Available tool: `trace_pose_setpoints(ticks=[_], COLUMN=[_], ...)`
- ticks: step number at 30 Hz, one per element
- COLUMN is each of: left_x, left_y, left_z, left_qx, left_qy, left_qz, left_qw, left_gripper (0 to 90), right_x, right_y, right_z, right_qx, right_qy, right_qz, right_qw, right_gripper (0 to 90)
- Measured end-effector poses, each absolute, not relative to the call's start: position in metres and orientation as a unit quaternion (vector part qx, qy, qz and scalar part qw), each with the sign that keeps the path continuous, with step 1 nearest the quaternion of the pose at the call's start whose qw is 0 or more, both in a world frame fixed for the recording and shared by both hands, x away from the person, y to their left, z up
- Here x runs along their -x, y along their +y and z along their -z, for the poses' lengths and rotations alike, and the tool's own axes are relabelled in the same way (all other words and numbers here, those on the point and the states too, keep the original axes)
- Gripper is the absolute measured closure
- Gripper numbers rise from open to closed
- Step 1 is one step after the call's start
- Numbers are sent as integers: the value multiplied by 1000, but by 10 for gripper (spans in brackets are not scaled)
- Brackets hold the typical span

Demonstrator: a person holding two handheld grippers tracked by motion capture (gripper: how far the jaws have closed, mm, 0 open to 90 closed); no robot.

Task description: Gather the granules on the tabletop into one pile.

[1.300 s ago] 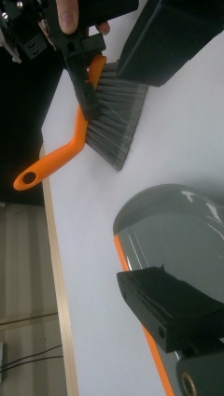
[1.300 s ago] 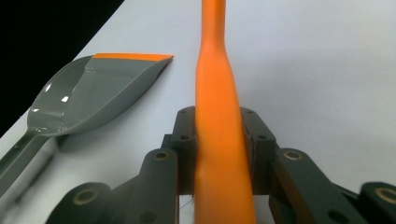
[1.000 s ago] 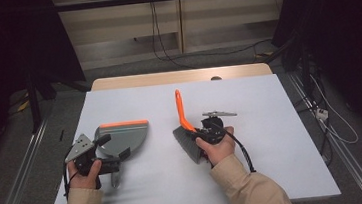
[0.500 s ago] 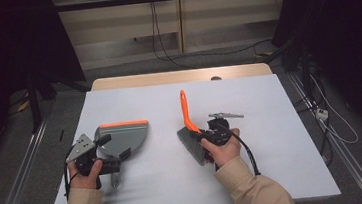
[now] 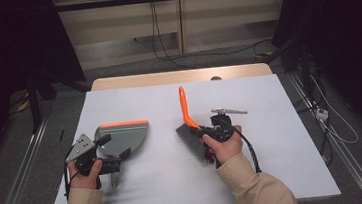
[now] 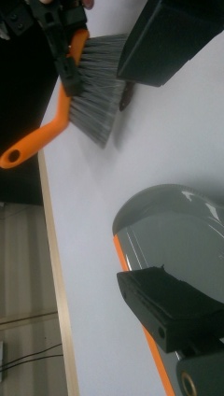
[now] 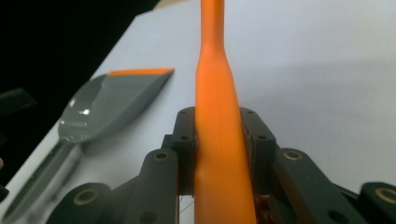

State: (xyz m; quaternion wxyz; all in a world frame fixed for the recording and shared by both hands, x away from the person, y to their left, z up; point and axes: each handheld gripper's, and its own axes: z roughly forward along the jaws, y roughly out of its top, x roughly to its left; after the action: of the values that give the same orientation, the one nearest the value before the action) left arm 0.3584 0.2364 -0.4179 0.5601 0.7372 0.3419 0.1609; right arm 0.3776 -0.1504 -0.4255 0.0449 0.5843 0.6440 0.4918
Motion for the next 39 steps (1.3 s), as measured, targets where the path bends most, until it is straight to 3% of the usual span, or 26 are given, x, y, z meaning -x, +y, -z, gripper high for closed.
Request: trace_pose_setpoints(ticks=[6, 19, 32, 39], left_x=[-359, -361, -360, -360], left_y=[237, 239, 238, 239], left_z=[418, 419, 419, 419], left_qx=[-738, -736, -737, -737], left_qy=[341, 346, 344, 345], left_qz=[-162, -160, -160, -161], left_qw=[560, 559, 559, 559], left_gripper=[43, 43, 43, 43], right_x=[-399, -448, -438, -431], right_y=[-153, -126, -129, -136], right_z=[411, 435, 440, 421], right_qx=[-576, -571, -562, -559], right_qy=[634, 645, 668, 648], right_qz=[-511, -502, -481, -513], right_qw=[65, 78, 77, 67], right_gripper=[713, 712, 713, 712])
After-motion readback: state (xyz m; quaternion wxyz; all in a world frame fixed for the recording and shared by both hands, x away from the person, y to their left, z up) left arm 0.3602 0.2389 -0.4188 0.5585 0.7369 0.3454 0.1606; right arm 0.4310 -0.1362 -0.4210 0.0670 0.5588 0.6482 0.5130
